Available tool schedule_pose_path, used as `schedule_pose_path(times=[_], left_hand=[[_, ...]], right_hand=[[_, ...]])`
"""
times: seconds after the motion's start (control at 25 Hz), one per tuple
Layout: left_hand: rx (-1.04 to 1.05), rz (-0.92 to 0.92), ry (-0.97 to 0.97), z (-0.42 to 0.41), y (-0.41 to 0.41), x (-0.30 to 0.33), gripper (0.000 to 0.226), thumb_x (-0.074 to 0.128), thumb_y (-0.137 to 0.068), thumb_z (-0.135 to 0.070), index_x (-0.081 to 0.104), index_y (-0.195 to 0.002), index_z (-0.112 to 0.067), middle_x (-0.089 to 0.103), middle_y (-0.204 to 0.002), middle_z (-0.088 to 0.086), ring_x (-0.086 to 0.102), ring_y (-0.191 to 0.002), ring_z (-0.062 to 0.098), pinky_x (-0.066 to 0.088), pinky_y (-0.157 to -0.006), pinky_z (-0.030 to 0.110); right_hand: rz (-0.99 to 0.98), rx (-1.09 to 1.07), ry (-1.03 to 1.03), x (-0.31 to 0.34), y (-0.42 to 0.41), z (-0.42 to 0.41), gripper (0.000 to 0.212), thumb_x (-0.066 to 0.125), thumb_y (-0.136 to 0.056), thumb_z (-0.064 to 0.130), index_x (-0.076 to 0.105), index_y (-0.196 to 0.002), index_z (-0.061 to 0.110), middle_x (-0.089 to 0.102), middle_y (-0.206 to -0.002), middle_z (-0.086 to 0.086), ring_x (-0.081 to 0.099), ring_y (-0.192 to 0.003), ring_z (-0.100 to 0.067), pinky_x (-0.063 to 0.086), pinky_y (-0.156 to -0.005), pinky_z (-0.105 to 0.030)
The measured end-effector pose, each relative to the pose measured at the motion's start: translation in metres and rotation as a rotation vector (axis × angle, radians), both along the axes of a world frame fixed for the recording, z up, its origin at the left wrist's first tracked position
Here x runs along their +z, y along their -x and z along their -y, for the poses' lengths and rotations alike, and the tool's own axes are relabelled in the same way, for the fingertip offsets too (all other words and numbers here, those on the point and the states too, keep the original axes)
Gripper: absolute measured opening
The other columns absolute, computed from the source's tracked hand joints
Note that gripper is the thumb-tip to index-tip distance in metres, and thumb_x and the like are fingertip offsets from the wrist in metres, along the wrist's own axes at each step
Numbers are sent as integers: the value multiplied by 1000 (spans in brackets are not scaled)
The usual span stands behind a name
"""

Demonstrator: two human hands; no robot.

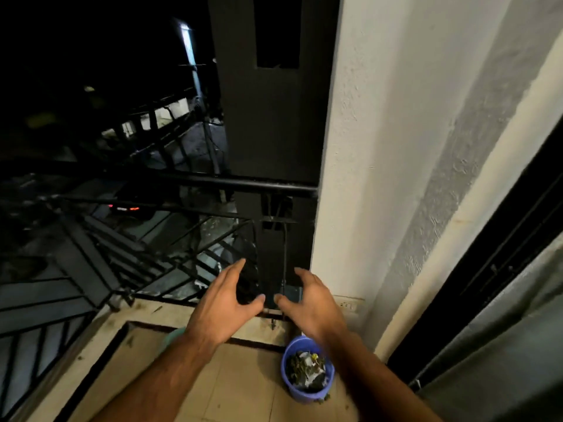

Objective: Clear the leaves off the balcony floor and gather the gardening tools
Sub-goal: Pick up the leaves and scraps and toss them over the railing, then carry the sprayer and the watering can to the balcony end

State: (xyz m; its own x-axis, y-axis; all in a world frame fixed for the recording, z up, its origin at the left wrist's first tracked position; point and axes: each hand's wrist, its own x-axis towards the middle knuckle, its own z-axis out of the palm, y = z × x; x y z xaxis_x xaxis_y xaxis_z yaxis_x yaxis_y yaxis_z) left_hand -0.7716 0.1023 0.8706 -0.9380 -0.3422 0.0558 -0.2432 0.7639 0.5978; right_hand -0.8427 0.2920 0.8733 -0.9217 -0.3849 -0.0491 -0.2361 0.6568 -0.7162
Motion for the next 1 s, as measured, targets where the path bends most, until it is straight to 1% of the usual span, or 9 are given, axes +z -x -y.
schedule_pose_path(times=[0.08,0.24,0.36,0.44,0.48,0.56,0.72,0.8,1.0], left_hand=[[74,-21,17,4,-29,35,101,59,-71,-73,19,-156,-36,31,-159,-8,35,-142,11,37,-114,36],[184,-79,104,7,-85,84,95,63,-82,-64,19,-159,-28,28,-161,-4,24,-148,13,24,-119,30],[236,-44,175,15,-132,102,99,48,-77,-74,19,-159,-27,23,-164,-5,17,-152,16,19,-123,35],[321,-28,164,26,-174,98,102,36,-70,-77,20,-158,-28,22,-165,-6,16,-152,14,17,-124,36],[364,-30,148,32,-194,94,102,34,-69,-77,22,-158,-29,23,-164,-6,16,-152,14,17,-124,36],[443,-26,122,43,-233,88,99,37,-72,-77,24,-158,-28,26,-163,-5,19,-151,15,19,-123,35],[641,52,123,72,-327,71,96,41,-78,-79,26,-157,-27,31,-161,0,28,-148,19,25,-121,37],[770,61,106,81,-371,59,93,48,-81,-75,28,-156,-24,36,-159,2,34,-144,21,30,-118,36],[1057,52,52,72,-463,38,90,58,-83,-68,32,-154,-20,40,-156,5,37,-142,22,29,-117,32]], right_hand=[[-35,63,24,36,-19,8,83,69,-83,56,35,-153,26,44,-152,2,44,-137,-18,41,-110,-34],[-78,205,72,80,-56,25,84,70,-81,61,40,-151,23,45,-152,1,42,-139,-18,40,-110,-34],[-93,322,81,93,-83,38,84,68,-83,64,41,-151,23,42,-154,1,40,-141,-18,38,-112,-34],[-65,405,77,97,-105,52,85,66,-83,66,39,-151,23,40,-156,1,39,-142,-18,37,-112,-34],[-51,425,79,98,-114,60,87,65,-83,68,39,-152,23,39,-156,1,39,-141,-18,37,-112,-34],[-26,457,87,95,-130,77,89,65,-81,71,40,-151,23,41,-155,0,42,-140,-19,38,-113,-35],[7,585,58,83,-176,132,86,67,-80,70,45,-148,22,50,-149,-5,47,-136,-21,40,-113,-39],[23,670,51,74,-207,162,84,68,-81,68,46,-147,22,52,-147,-5,48,-135,-23,40,-112,-39],[2,922,55,50,-283,230,79,67,-83,66,49,-145,20,54,-146,-4,50,-133,-22,40,-112,-37]])
